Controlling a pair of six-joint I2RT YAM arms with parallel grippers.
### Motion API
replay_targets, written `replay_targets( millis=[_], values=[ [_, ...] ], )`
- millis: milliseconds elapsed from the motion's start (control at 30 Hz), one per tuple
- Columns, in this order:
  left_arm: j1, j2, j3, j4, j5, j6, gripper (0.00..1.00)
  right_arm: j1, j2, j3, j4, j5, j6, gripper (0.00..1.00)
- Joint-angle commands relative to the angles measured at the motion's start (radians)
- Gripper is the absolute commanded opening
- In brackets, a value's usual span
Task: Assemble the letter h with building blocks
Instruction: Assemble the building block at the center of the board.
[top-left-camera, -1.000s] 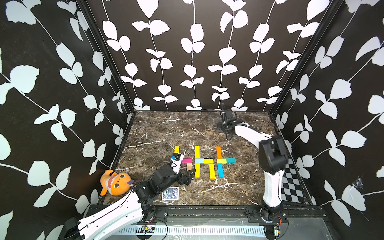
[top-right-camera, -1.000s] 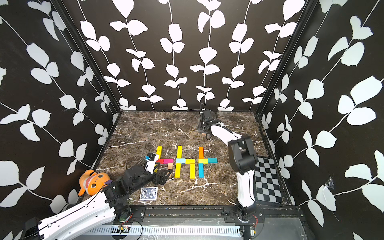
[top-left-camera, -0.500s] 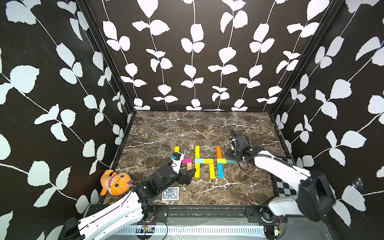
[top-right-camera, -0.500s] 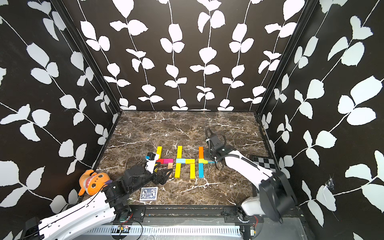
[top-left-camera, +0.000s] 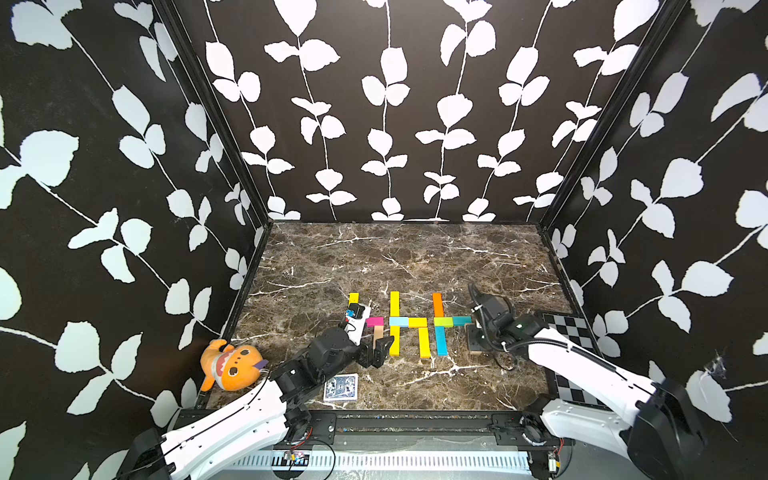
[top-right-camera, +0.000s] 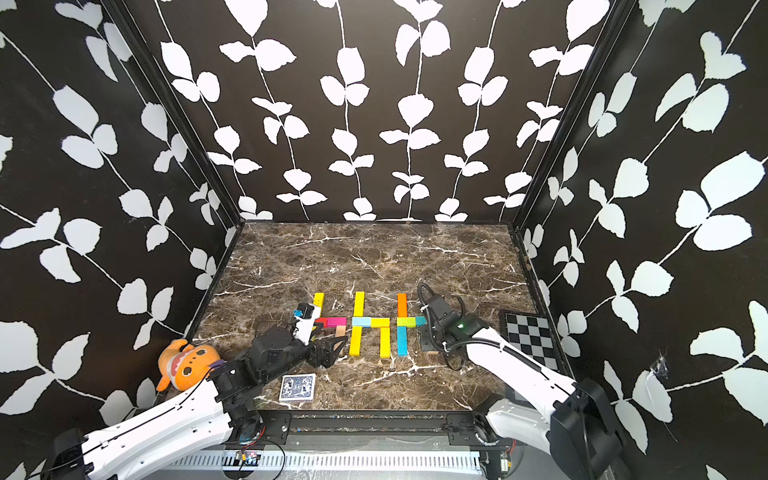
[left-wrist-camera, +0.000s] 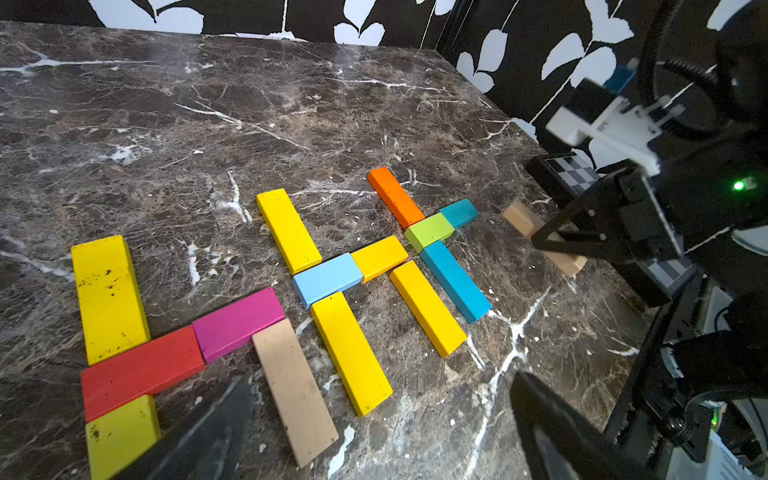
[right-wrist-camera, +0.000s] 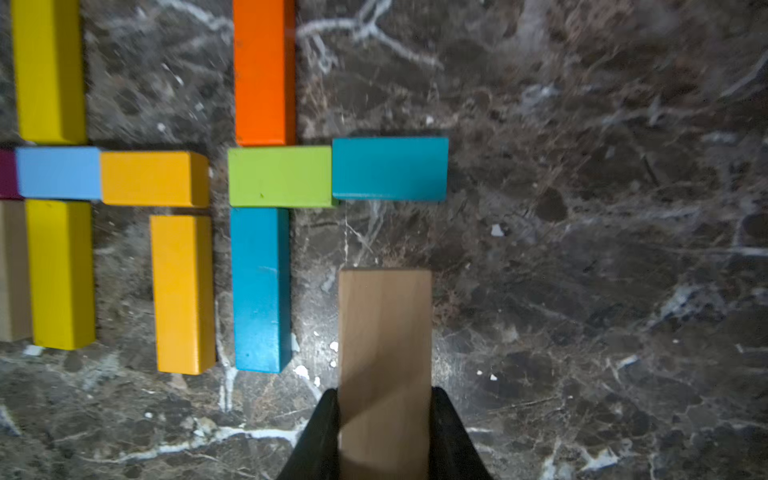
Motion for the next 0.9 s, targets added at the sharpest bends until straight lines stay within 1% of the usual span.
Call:
replay_targets(
  millis=[0,100,300,667,867],
  values=[
    [0.004,0.009,0.044,0.004,0.015,0.016,0.99,0.026,0.036,-0.019,0.009,0.005,0.034,0.24],
    [0.004,0.023,0.05,0.012,0.017,0.007,0.99,0.044,0.066,-0.025,0.029,0.018,0.039,0.24],
    [0.004,0.053,0.069,0.016,0.014,0.004,0.99,0.042,0.156,-0.013,0.012,0.06,0.018,0.23],
    [0.004,0.101,0.088,0.022,0.009,0.002,0.99,-0.024,0.201,-0.008,0.094,0.052,-0.049,0.23],
    [0.004,0.119,0.099,0.026,0.014,0.003,0.99,-0.048,0.241,0.023,0.092,0.056,-0.088,0.22]
  ],
)
